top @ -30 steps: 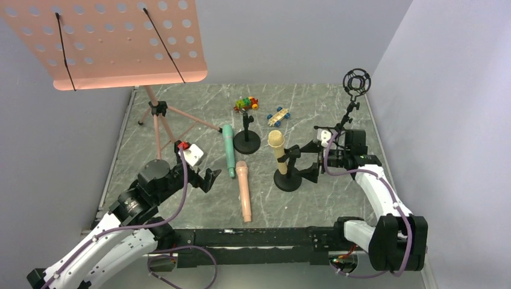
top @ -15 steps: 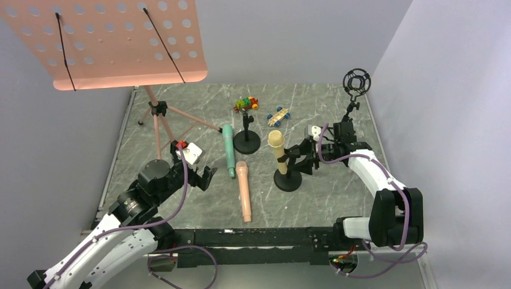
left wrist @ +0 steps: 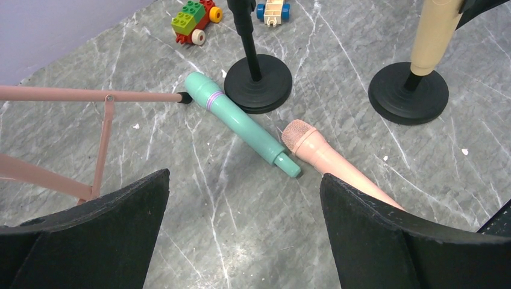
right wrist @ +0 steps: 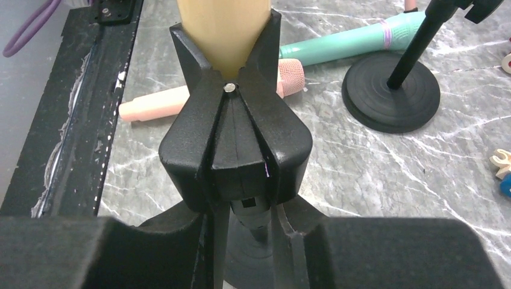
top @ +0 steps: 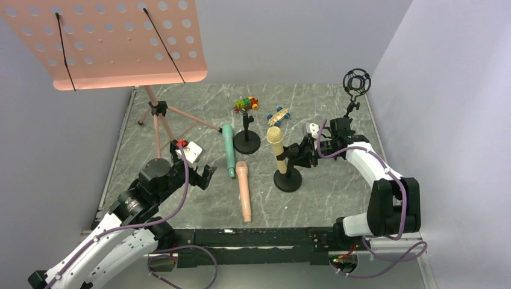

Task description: Attach the microphones to the stand

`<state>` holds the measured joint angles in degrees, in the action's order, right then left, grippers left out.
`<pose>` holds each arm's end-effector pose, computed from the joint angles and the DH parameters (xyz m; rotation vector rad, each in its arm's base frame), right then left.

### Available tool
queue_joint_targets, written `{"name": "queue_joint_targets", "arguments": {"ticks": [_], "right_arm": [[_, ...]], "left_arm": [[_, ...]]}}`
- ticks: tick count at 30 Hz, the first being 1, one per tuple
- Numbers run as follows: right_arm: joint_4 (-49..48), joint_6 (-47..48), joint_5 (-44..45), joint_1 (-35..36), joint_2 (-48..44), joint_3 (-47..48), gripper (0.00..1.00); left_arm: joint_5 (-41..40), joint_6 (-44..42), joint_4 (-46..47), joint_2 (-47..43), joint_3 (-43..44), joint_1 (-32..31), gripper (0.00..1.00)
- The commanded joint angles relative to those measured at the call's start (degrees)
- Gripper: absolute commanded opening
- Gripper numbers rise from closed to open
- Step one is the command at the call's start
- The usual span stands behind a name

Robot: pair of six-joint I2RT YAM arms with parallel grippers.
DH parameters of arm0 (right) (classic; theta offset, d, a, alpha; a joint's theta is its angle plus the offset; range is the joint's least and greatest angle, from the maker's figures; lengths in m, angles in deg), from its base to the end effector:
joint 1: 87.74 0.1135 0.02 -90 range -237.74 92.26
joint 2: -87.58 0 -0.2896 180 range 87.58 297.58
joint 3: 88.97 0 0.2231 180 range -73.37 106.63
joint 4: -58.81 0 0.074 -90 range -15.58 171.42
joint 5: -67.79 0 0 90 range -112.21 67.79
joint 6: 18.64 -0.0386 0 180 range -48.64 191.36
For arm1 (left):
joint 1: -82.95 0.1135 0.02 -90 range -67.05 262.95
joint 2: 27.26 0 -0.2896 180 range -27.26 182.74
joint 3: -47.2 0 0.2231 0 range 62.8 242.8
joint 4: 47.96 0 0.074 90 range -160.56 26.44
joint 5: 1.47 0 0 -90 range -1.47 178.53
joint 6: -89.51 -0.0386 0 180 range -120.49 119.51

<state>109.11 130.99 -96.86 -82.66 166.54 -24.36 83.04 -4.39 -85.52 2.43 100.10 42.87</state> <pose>0.2126 0.0563 0.2663 -1.3186 1.4601 1.1143 0.0654 -0.0502 0.3170 0.6233 1.7257 -0.3585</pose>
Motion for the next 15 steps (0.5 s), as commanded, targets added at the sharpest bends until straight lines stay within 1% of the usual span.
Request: {"name": "queue_joint_targets", "arguments": {"ticks": [1,2,4,9,11,15], "right_arm": [[3.9,0.9,-3.2,0.2,-0.6,2.9,0.00],[2.6,-0.4,-2.6,0.2,-1.1,2.9,0.00],[-3.1,-6.8,-0.3,0.2,-3.0,2.3,0.00],[-25.5,-24.2,10.3,0.2,-7.1,-0.1,0.00],[-32.4,-28.4,14.9,0.2,-6.6,0.3,0.00],[-43.2,-34.0,22.8,0.2,-3.4,1.4,0.00]], "left_arm": [[-0.6,-0.4,0.8,-0.5,0.6,0.4,0.99],[-0.6,-0.4,0.8,-0.4,0.6,0.4,0.99],[-0.7,-0.4,0.8,-0.6,0.5,0.3,0.99],[-1.0,-0.5,0.9,-1.0,0.3,0.4,0.99],[-1.2,-0.4,0.9,-1.0,0.3,0.3,0.99],[-1.4,-0.4,0.8,-0.7,0.3,0.4,0.99]]}}
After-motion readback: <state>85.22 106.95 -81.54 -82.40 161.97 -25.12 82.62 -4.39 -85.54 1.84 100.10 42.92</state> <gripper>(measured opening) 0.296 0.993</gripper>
